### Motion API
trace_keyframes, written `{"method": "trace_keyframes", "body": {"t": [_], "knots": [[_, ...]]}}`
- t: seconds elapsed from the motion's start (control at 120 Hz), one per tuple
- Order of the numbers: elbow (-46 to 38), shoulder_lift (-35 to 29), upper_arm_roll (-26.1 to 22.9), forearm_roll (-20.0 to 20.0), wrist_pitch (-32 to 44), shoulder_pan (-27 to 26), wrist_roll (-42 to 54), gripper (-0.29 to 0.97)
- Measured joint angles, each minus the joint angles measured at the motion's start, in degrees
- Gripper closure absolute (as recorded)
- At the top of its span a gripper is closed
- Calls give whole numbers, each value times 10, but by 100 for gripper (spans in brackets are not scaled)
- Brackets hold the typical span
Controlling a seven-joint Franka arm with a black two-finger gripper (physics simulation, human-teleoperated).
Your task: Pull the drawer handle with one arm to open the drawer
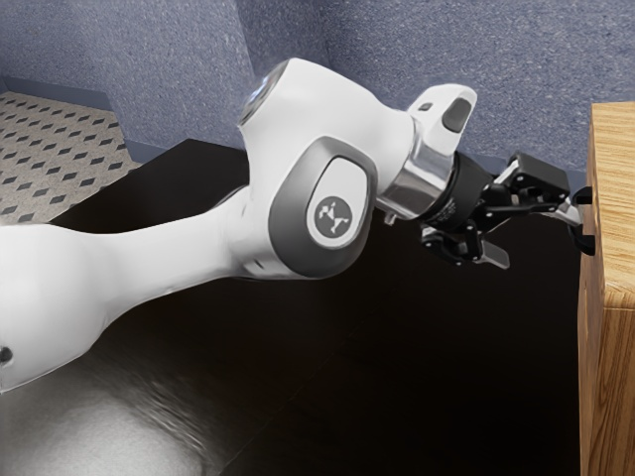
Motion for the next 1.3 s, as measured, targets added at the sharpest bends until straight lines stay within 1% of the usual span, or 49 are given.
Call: {"method": "trace_keyframes", "body": {"t": [0.308, 0.608, 0.767, 0.858, 1.033, 1.3], "knots": [[8, 7, 1, -1, 0, 1, 0, 0], [-6, -1, 6, -1, -1, -1, 0, 0], [-33, -24, 7, -1, -1, 4, -1, 0], [-49, -37, 20, -1, -1, -2, -2, 0], [-80, -62, 25, 0, 1, 5, -2, 0], [-132, -107, 48, 1, 5, 3, -3, 0]]}}
